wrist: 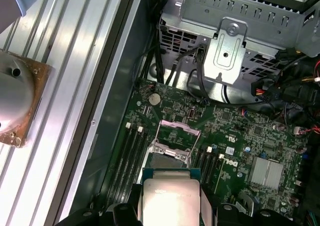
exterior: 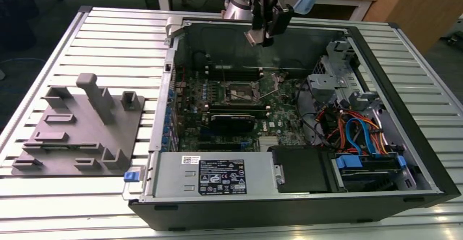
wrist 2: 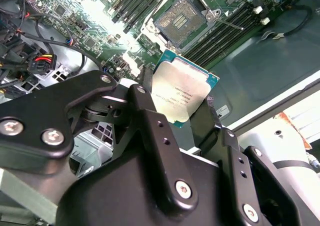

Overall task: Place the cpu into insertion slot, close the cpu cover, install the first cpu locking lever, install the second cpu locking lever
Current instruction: 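Place the cpu into insertion slot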

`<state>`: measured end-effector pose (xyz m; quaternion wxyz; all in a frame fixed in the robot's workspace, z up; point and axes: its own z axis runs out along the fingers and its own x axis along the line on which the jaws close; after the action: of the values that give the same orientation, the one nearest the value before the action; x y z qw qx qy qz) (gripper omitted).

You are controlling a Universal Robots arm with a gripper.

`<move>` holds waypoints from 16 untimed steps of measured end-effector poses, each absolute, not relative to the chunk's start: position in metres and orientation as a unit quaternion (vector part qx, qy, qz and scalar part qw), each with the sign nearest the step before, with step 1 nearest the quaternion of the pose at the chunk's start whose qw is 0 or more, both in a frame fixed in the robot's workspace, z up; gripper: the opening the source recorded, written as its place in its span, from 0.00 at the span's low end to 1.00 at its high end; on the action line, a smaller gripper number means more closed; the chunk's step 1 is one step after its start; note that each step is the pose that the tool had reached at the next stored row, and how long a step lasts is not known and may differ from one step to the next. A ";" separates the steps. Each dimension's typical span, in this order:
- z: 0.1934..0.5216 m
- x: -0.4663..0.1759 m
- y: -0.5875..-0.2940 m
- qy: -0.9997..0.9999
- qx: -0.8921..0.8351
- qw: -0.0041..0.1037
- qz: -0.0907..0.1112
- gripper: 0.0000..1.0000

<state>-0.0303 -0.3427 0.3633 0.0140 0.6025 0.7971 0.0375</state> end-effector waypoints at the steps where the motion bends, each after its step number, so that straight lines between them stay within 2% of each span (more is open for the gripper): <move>1: 0.363 -0.030 -0.343 0.797 0.603 0.014 0.037 0.54; 16: 0.363 -0.030 -0.343 0.793 0.608 0.014 0.037 0.54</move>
<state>-0.0303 -0.3427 0.3630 0.0142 0.6080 0.7929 0.0374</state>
